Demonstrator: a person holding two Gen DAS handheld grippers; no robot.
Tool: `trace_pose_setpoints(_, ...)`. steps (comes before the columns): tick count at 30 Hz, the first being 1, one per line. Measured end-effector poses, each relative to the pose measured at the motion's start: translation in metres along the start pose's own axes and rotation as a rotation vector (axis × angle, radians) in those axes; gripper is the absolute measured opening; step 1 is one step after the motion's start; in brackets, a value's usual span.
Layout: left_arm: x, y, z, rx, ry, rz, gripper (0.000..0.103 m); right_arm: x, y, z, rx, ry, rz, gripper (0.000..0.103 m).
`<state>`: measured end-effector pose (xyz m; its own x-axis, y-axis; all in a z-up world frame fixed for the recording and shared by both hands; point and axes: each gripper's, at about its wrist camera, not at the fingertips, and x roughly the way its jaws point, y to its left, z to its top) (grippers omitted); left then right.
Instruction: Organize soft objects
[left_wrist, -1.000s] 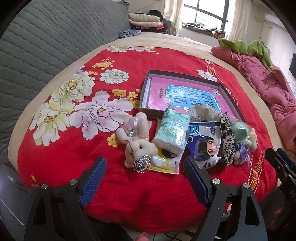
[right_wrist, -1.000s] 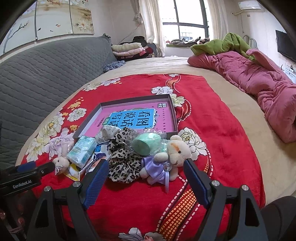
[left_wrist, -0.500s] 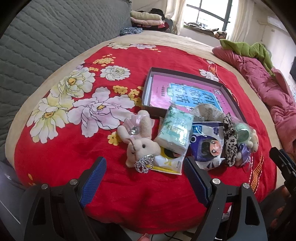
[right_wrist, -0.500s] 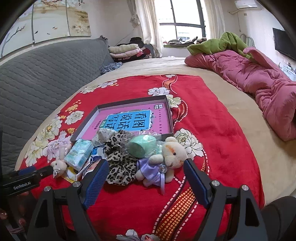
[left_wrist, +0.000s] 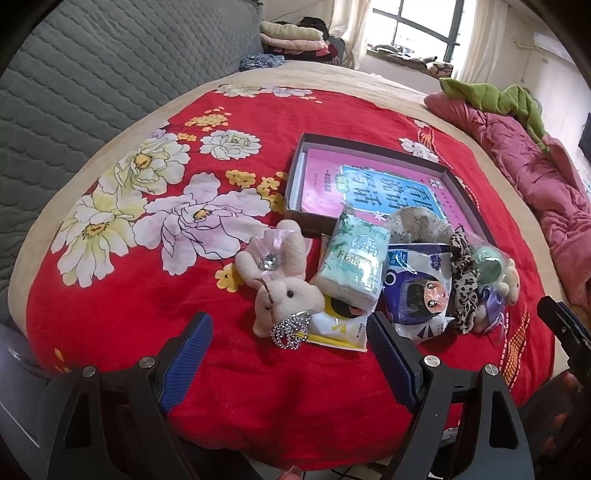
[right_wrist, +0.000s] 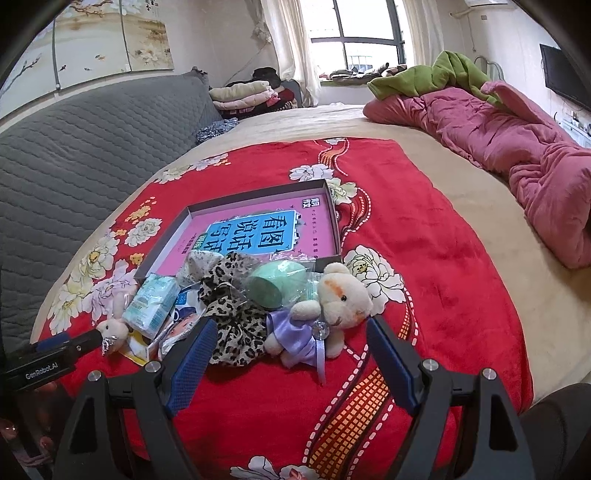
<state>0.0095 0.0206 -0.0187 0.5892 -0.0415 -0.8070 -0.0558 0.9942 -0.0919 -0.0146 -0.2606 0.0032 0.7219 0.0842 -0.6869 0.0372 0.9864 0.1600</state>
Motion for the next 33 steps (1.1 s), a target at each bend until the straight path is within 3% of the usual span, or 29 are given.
trace_pose_setpoints(14,0.005,0.000,0.000,-0.005,0.004,0.013,0.086,0.012,-0.006,0.003,0.008,0.008,-0.017,0.082)
trace_pose_setpoints(26,0.032,0.021,0.009,-0.046,0.030,0.041,0.086,0.034,-0.018,0.010,0.007,0.032,-0.041,0.082)
trace_pose_setpoints(33,0.053,0.049,0.032,-0.144,0.031,-0.020,0.086,0.050,-0.033,0.016,0.019,0.052,-0.052,0.082)
